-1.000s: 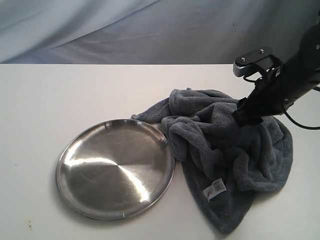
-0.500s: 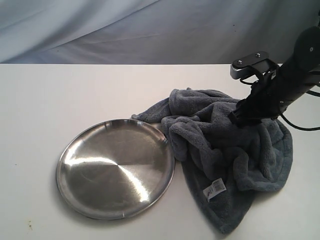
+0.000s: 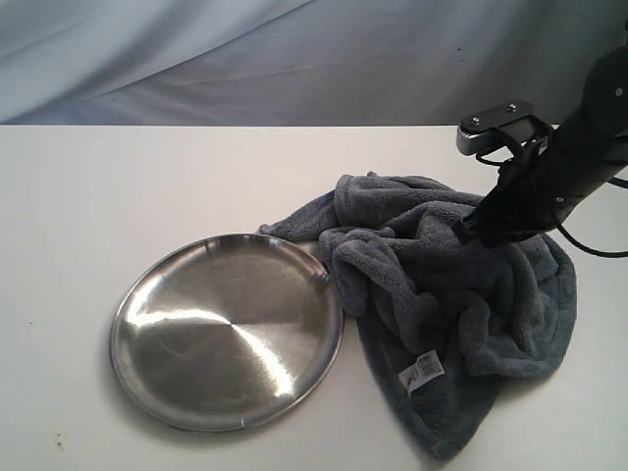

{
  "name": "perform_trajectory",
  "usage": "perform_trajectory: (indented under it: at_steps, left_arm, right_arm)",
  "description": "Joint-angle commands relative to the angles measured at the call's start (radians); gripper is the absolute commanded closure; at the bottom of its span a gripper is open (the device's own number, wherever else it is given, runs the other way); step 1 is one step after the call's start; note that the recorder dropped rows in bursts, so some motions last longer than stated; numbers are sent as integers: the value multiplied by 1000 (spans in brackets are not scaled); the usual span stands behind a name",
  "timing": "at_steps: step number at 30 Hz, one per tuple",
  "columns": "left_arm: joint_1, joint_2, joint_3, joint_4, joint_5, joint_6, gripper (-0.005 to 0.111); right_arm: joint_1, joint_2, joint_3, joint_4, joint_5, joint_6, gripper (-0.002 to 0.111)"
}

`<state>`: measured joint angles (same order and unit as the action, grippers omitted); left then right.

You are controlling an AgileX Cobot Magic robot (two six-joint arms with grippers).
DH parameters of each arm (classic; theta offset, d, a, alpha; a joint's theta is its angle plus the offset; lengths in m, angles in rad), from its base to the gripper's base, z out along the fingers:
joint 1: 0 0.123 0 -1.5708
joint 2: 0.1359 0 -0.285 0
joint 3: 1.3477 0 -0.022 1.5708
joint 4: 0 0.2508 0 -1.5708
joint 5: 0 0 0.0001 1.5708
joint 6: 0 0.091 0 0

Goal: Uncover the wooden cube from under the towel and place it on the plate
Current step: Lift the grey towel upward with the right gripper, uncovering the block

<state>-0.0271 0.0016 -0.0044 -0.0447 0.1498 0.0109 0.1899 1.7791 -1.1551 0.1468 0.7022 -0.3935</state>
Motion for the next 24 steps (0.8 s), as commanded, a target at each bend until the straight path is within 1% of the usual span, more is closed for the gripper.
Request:
perform_trajectory:
  at_steps: [1, 9, 13, 16, 19, 21, 24]
  left_arm:
    - [-1, -2, 4, 1, -2, -1, 105]
    - [-1, -2, 4, 1, -2, -3, 105]
    - [-1, -2, 4, 1, -2, -3, 105]
    - [-1, -2, 4, 1, -2, -3, 105]
    - [-1, -2, 4, 1, -2, -3, 105]
    - [-1, -2, 4, 1, -2, -3, 105]
    - [-1, -2, 4, 1, -2, -3, 105]
  right_arm:
    - [-2, -108, 7, -32, 20, 4, 108]
    - [-2, -331, 7, -35, 20, 9, 108]
    - [-2, -431, -5, -74, 15, 43, 108]
    - [-2, -505, -39, -171, 20, 130, 108]
    - [-2, -564, -88, -344, 46, 245, 108]
    - [-2, -588, -122, -468, 94, 317, 108]
    - [-2, -595, -160, -603, 183, 385, 108]
